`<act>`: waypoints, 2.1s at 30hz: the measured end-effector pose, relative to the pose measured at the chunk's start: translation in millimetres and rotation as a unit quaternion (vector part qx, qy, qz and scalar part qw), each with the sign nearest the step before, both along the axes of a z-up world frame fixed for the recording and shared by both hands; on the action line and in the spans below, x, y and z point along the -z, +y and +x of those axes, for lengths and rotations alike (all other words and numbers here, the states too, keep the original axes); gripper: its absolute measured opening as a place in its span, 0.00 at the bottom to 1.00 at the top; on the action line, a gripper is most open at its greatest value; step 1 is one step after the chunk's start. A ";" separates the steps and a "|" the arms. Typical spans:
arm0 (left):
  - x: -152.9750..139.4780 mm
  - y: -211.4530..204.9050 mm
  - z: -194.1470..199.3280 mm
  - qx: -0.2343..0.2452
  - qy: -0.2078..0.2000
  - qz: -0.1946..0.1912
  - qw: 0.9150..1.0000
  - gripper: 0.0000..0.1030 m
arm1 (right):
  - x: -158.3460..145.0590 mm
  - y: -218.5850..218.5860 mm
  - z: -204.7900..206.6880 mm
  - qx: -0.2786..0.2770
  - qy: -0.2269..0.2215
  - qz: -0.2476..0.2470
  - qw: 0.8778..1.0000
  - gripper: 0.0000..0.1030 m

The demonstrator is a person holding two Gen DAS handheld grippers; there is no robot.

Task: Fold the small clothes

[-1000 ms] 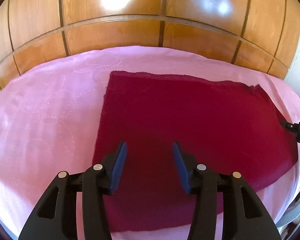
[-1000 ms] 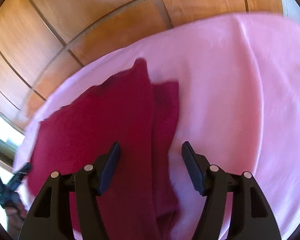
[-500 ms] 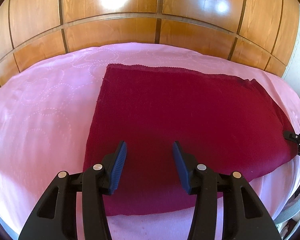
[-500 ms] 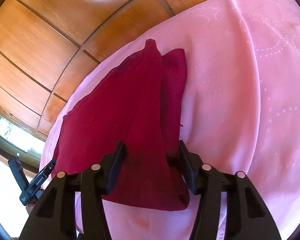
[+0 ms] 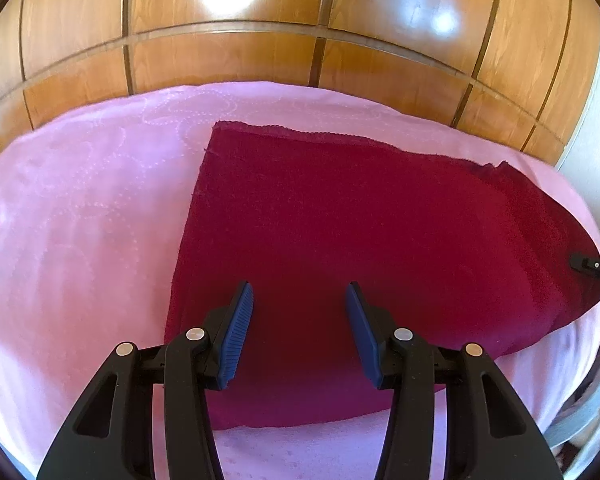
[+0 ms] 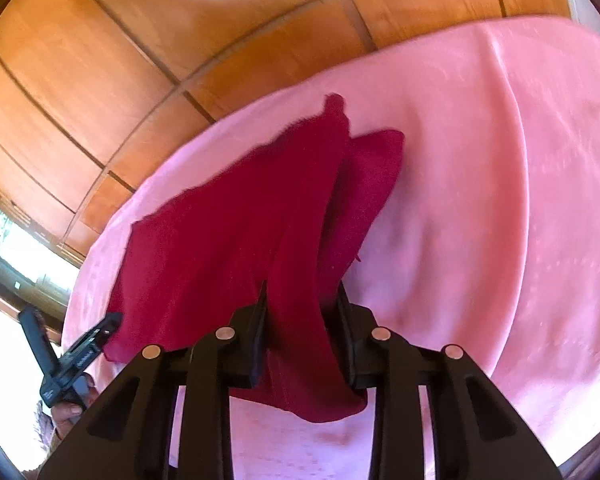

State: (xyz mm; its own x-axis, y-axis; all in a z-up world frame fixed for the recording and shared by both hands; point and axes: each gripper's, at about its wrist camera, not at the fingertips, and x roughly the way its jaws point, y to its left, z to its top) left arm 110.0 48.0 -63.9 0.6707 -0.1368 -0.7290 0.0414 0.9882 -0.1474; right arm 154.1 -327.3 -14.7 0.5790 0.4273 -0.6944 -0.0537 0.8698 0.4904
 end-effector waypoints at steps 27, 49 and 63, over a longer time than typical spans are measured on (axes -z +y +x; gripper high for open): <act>-34.2 102.3 14.0 0.041 0.007 -0.336 0.941 0.28 | -48.4 242.2 25.8 -0.234 -0.054 0.048 0.970 0.22; -40.4 113.1 47.1 0.033 0.076 -0.351 0.933 0.51 | -24.8 237.4 -42.2 -0.295 -0.111 0.027 0.949 0.60; -35.5 73.1 82.4 0.036 0.178 -0.238 0.954 0.58 | -6.9 179.4 -59.6 -0.192 -0.106 -0.088 0.972 0.48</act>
State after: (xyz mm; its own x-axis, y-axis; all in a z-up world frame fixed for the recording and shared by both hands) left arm 192.4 121.1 -28.4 0.3690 -0.5450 -0.7529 -0.0305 0.8025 -0.5959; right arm 94.4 -148.0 -7.8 0.5385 0.5251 -0.6590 -0.4744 0.8353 0.2779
